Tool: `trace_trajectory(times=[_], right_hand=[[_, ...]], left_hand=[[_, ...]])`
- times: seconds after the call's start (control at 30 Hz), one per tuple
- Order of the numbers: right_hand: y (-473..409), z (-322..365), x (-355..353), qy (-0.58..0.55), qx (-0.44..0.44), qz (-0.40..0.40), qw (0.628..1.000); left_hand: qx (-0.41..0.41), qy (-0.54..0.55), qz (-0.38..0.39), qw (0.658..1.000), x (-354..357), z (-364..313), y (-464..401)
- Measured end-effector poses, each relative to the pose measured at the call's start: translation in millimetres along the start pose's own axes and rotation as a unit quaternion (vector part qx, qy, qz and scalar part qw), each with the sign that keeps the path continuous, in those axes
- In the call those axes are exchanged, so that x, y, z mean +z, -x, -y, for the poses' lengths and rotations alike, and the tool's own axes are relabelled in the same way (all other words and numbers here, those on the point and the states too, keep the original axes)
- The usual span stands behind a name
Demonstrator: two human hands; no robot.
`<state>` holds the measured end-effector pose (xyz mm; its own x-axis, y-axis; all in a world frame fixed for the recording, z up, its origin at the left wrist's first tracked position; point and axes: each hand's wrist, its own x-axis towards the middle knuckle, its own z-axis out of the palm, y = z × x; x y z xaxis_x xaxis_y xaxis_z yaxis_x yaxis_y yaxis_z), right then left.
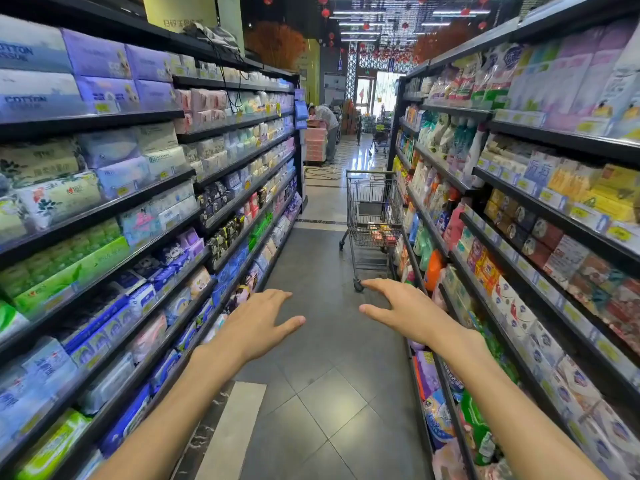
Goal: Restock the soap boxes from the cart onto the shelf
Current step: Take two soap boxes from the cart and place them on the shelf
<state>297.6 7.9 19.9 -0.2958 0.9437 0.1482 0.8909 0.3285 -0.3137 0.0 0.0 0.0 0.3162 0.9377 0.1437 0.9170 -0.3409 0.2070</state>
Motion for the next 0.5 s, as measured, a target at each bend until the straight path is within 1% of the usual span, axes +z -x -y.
trace_trajectory(times=[0.13,0.27,0.37,0.5], right_hand=[[-27.1,-16.4,6.8,-0.001,0.014,0.019,1.0],[-73.5,-32.2,16.3,0.011,0.005,0.016,1.0],[-118.0,-46.5,28.4,0.025,-0.002,0.018,1.0],[-193.4,-67.3,47.2,0.025,0.01,0.029,0.999]], left_hand=[[-0.003,0.0,-0.004,1.0,13.1,10.0,-27.4],[0.004,-0.01,-0.014,1.0,23.5,24.4,-70.3],[0.004,-0.004,-0.018,1.0,34.0,44.7,-111.2],[0.0,-0.004,-0.004,1.0,45.0,81.0,-180.3]])
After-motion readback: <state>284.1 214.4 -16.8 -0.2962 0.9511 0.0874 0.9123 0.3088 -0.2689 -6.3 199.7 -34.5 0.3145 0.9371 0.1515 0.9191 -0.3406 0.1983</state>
